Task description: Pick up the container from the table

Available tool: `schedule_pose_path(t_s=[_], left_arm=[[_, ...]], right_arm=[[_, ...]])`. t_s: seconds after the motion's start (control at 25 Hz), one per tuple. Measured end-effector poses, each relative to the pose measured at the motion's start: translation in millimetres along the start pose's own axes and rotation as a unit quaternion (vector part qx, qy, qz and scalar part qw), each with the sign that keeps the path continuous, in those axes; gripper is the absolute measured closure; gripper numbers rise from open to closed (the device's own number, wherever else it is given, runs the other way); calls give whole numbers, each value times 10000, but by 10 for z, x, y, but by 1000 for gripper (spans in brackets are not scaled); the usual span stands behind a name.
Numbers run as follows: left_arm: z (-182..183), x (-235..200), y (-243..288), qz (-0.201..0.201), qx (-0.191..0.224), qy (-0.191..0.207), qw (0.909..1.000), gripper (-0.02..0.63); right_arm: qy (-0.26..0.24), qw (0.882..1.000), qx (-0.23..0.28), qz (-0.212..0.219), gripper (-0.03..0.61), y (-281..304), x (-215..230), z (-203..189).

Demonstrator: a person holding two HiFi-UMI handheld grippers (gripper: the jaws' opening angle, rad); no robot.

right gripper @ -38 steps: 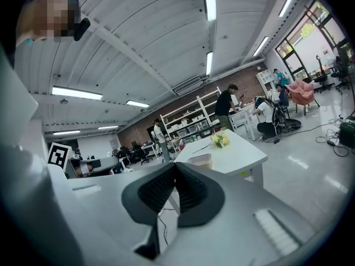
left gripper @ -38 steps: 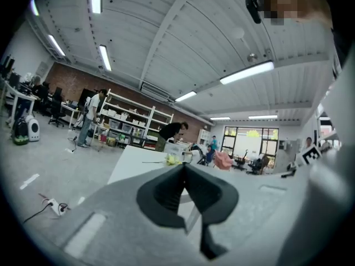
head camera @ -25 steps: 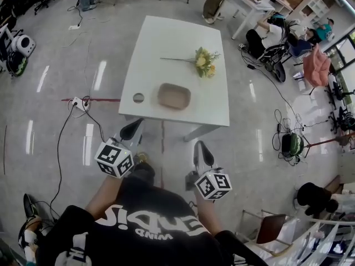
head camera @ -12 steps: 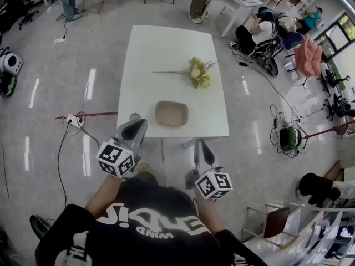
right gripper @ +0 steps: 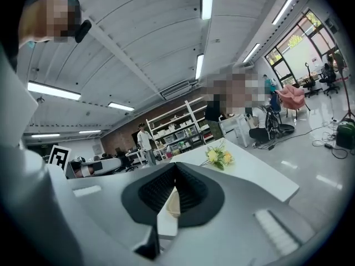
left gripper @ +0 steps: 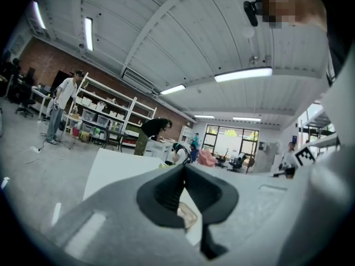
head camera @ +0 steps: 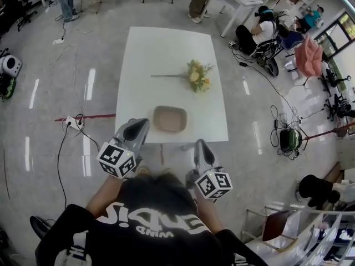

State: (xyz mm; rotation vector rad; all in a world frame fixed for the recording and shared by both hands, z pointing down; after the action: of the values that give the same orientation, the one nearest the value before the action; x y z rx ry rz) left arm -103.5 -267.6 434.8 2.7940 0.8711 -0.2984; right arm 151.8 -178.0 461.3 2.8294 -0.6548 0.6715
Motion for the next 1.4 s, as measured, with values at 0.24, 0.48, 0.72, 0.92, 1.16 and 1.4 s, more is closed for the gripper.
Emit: schedule_pose_path(t_s=[0.24, 0.48, 0.72, 0.92, 1.16, 1.4], left_arm=[[72, -39, 92, 186, 18, 27, 9998, 549], [54, 19, 218, 309, 58, -17, 9995, 473], [-86, 10, 373, 226, -162, -210, 9994, 344], [-218, 7, 503, 263, -389, -246, 9986, 264], [-509, -135, 721, 400, -830, -149, 9956, 264], [-874, -317, 973, 611, -1271, -126, 9899, 267]], right_arm=[[-132, 9996, -95, 240, 578, 240, 62, 130], [-106, 9994, -131, 307, 578, 260, 236, 191], [-101, 9993, -131, 349, 578, 287, 367, 197], [-71, 9991, -152, 382, 578, 280, 429, 220], [-63, 9993, -172, 340, 578, 256, 490, 248], [-52, 9995, -198, 248, 578, 215, 585, 262]])
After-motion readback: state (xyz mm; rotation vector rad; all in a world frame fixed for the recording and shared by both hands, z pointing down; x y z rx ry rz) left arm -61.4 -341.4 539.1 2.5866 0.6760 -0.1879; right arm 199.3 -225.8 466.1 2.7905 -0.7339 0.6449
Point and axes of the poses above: the fingertips, and each gripper's own axes: y forward along the fingers, x to its right, z out of its top, the point moved 8 cm from there along -y, backward along the fingers, and after that the axes turned 12 degrees about z, right-handed, at the moved point
